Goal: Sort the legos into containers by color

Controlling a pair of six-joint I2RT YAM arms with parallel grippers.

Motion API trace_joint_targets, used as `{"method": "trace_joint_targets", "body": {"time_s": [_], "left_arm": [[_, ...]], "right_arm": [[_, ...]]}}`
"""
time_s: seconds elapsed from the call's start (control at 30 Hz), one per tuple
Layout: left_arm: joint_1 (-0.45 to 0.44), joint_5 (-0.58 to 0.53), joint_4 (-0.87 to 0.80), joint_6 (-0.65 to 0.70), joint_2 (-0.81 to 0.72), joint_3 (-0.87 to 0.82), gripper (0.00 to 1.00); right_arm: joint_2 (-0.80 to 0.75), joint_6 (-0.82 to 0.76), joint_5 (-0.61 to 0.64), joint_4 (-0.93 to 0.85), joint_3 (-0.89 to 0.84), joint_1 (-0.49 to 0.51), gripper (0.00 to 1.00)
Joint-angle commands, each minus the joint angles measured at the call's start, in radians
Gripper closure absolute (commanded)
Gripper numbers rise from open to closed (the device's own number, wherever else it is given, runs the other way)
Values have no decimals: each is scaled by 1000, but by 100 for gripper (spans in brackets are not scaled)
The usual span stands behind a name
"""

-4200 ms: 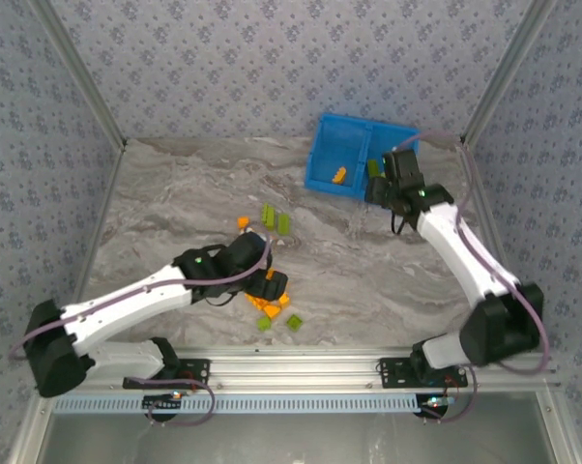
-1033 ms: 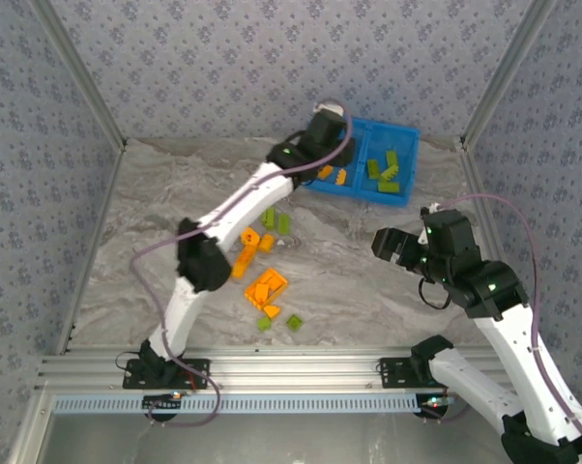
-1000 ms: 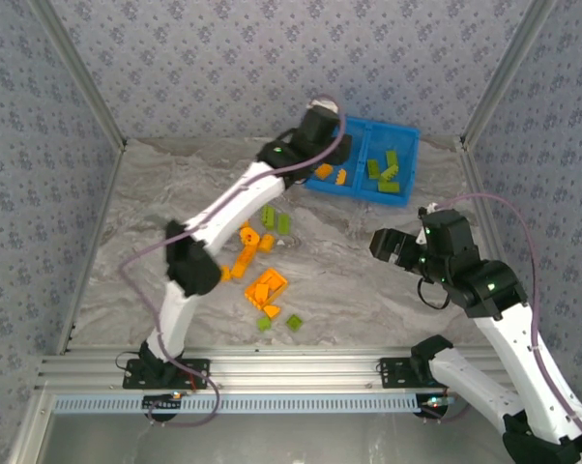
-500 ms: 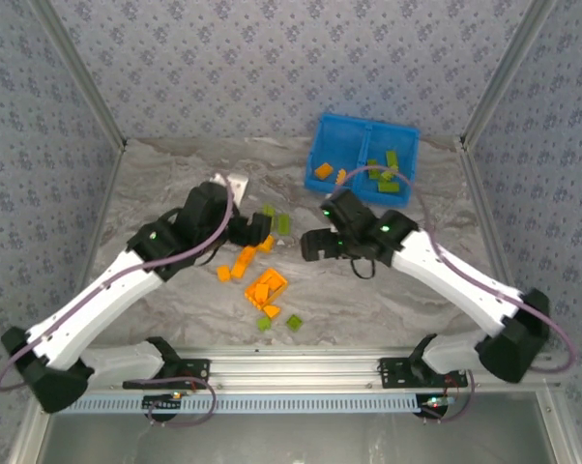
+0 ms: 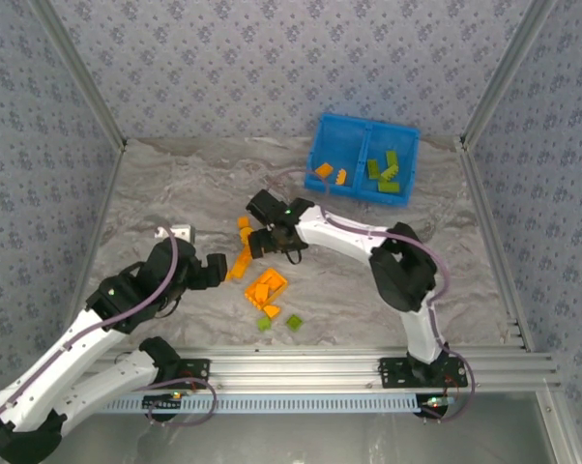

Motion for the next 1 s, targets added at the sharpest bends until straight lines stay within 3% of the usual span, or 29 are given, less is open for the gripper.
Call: {"method": "trace_joint_targets", "body": {"time_s": [0.0, 0.37, 0.6, 0.7, 0.77, 0.97], "left_arm": [[7, -26, -20, -13, 15, 14, 0], [7, -40, -20, -6, -7, -6, 1], [7, -32, -1, -6, 7, -7, 1], [7, -29, 5, -10, 13, -7, 1], [7, -27, 13, -9, 16, -10, 1], [7, -24, 15, -3, 22, -7, 1]], "right_arm": [[90, 80, 41, -41, 106, -5, 7], [194, 98, 1, 24, 73, -39, 38], [232, 51, -6, 13, 122, -56, 40], [245, 46, -14, 3, 138, -67, 24], [255, 48, -21, 8, 146, -77, 21], [286, 45, -31, -13, 180, -90, 49]]}}
